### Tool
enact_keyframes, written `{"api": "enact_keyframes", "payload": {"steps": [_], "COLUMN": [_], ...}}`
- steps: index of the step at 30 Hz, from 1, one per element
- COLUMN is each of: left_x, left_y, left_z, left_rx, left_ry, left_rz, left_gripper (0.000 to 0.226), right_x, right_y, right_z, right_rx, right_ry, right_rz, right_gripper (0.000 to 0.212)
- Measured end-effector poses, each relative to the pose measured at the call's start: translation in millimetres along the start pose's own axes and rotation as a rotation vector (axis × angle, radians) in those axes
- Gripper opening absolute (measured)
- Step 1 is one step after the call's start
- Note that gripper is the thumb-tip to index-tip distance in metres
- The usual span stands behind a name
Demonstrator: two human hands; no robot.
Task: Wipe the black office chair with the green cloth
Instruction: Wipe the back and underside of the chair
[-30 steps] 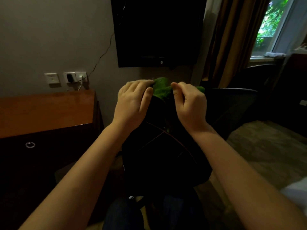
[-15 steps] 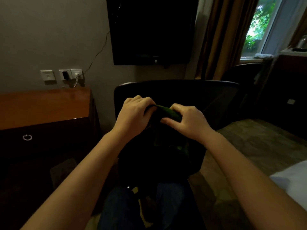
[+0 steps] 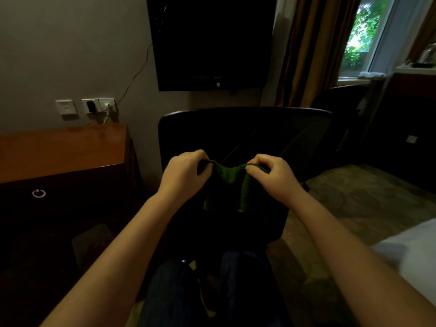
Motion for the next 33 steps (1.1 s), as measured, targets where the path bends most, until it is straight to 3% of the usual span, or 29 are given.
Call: {"api": "enact_keyframes", "payload": {"steps": [3, 6, 9, 12, 15, 20, 23, 25, 28, 30, 33], "left_x": [-2, -8, -12, -14, -19, -30, -38, -45, -50, -49, -48], "left_y": [20, 27, 19, 17, 16, -11, -35, -51, -68, -74, -79], "left_z": [-15, -22, -22, -20, -17, 19, 39, 45, 45, 44, 46], "left_rx": [0.098, 0.228, 0.445, 0.569, 0.444, -0.073, -0.202, -0.193, -0.125, -0.077, -0.073], "left_ry": [-0.006, 0.038, 0.017, -0.054, -0.023, 0.353, 0.376, 0.308, 0.199, 0.201, 0.219], "left_rz": [-0.030, 0.062, 0.206, 0.224, 0.124, -0.024, -0.012, 0.040, 0.140, 0.158, 0.144], "left_gripper": [0.009, 0.011, 0.019, 0.025, 0.023, 0.030, 0.035, 0.037, 0.037, 0.036, 0.034], "right_x": [-1, 0, 4, 4, -7, -34, -49, -59, -70, -74, -82], "right_y": [-11, -13, -7, 1, 0, -8, -4, 1, 9, 11, 10], "right_z": [-14, -33, -39, -42, -39, -5, 16, 17, -8, -26, -40], "right_rx": [-0.098, -0.093, -0.056, 0.053, 0.113, 0.371, 0.478, 0.535, 0.575, 0.530, 0.494], "right_ry": [0.055, 0.101, 0.118, 0.154, 0.287, 0.670, 0.835, 0.839, 0.695, 0.647, 0.703], "right_rz": [-0.023, 0.018, 0.089, 0.134, 0.159, 0.282, 0.277, 0.254, 0.241, 0.234, 0.243], "right_gripper": [0.018, 0.014, 0.029, 0.047, 0.052, 0.050, 0.047, 0.045, 0.043, 0.051, 0.056]}}
Point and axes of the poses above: each hand's wrist, its own x-axis away from the middle knuckle, its own z-axis out of the back of the hand, y = z × x, the point moved 3 cm from there along -x, towards the middle knuckle, and after that the axes turned 2 degrees about -z, right-handed, at the moved point
